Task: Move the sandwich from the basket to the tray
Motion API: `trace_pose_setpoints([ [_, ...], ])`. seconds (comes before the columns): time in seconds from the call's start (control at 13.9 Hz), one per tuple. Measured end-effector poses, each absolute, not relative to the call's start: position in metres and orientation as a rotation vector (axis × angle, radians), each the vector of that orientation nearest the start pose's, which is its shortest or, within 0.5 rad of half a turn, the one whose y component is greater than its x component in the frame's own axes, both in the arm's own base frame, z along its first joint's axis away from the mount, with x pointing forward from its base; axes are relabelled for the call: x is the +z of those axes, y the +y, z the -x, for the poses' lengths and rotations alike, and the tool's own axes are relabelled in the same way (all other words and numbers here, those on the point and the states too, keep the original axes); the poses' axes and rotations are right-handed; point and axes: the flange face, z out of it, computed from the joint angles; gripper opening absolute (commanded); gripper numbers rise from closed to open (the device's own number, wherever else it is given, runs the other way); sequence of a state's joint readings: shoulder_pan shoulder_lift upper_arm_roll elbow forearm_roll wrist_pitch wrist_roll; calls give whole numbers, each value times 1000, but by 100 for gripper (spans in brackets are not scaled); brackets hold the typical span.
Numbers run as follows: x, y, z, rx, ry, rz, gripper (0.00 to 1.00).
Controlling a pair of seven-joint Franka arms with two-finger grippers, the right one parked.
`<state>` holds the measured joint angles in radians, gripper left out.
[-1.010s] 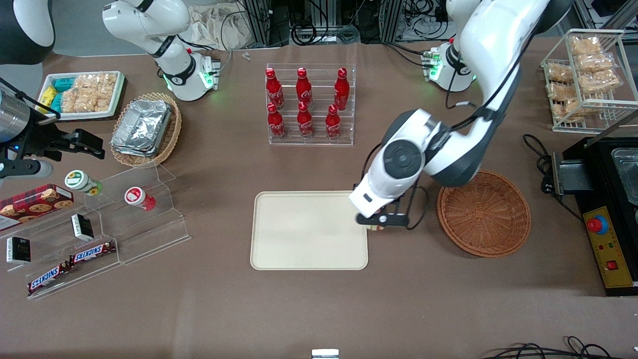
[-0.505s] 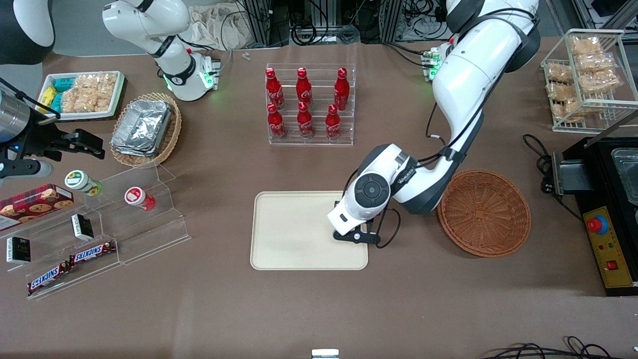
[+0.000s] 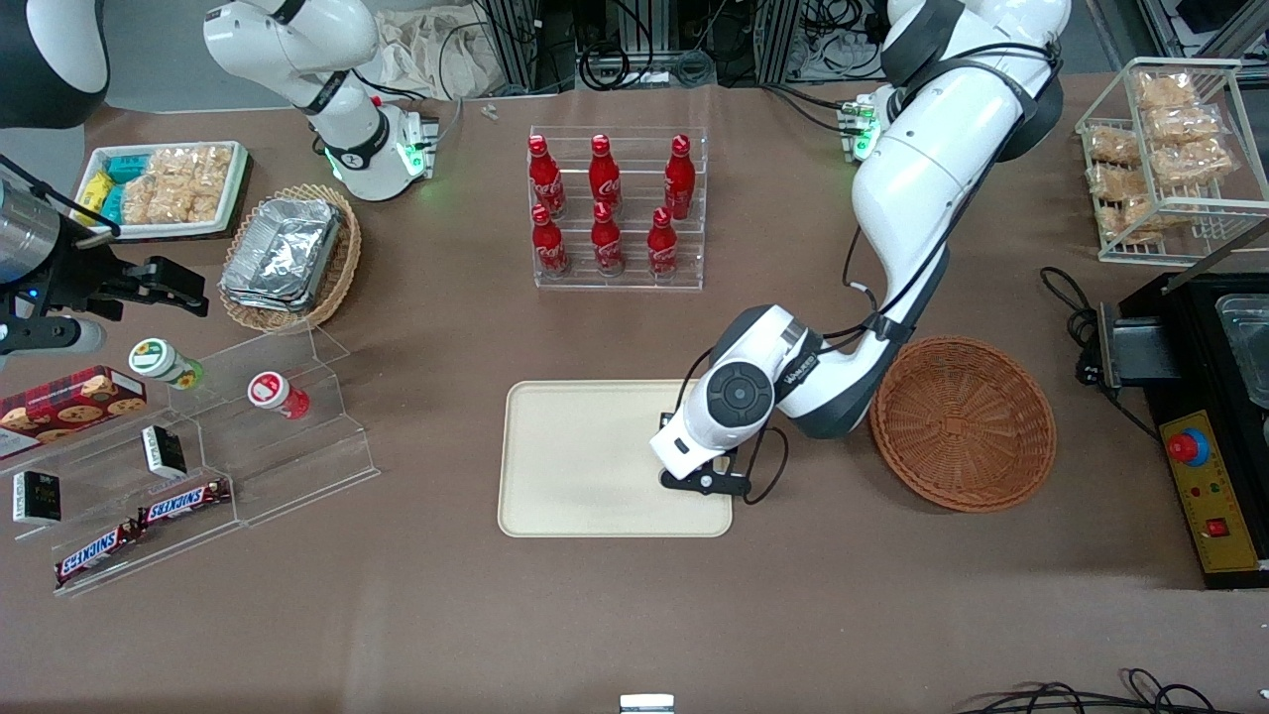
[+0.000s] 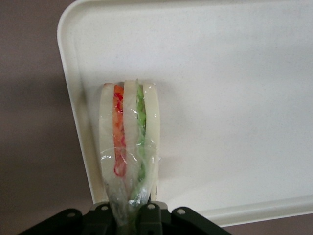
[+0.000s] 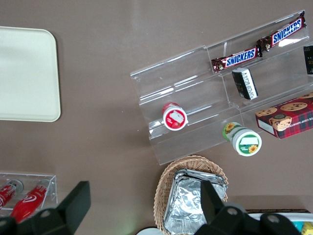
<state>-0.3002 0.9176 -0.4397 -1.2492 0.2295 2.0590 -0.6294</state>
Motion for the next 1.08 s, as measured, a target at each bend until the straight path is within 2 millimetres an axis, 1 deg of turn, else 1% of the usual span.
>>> trace_pose_setpoints([
  [0.14,239,-427,-616,183,9,3232,99],
  [0.29,249,-423,-618,211,-42,3207,99],
  [0.36,258,-419,-618,235,-49,3185,99],
  [0.43,273,-415,-619,249,-53,3164,99],
  [0.51,295,-408,-622,246,-63,3149,99],
  [0.58,324,-397,-625,229,-75,3139,99],
  [0.65,358,-383,-628,205,-73,3129,99],
  [0.79,431,-341,-628,177,-12,3095,99],
  [0.87,463,-317,-626,171,21,3076,99],
  [0.94,492,-294,-623,156,47,3063,99],
  [1.01,515,-270,-620,139,48,3051,99],
  [1.08,534,-246,-615,142,27,3032,100],
])
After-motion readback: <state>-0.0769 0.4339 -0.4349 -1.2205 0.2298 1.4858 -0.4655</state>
